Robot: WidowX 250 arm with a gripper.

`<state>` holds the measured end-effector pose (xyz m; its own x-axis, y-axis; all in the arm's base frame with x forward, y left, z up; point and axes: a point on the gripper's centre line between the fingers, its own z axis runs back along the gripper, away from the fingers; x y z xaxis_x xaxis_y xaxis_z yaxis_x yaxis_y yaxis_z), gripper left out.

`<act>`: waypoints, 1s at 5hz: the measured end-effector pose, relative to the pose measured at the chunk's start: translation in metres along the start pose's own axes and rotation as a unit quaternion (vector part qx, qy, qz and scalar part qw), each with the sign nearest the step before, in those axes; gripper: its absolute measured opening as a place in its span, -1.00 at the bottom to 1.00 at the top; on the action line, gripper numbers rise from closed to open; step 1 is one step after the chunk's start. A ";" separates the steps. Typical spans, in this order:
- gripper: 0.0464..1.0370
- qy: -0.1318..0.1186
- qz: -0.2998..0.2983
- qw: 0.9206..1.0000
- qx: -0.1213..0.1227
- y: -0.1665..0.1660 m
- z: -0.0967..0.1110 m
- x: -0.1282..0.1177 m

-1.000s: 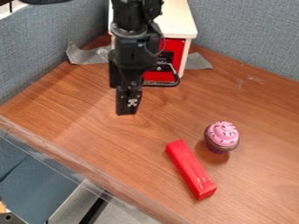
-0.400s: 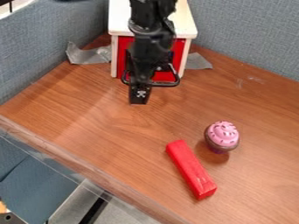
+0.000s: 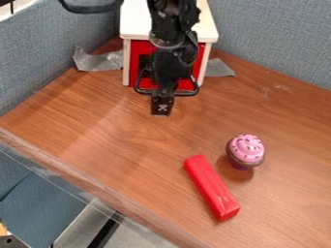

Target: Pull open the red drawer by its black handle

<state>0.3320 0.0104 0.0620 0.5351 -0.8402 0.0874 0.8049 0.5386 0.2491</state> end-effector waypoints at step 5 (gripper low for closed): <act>0.92 -0.003 0.012 1.000 0.004 0.022 -0.027 0.011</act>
<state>0.3619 0.0149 0.0423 0.5523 -0.8278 0.0987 0.7901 0.5575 0.2547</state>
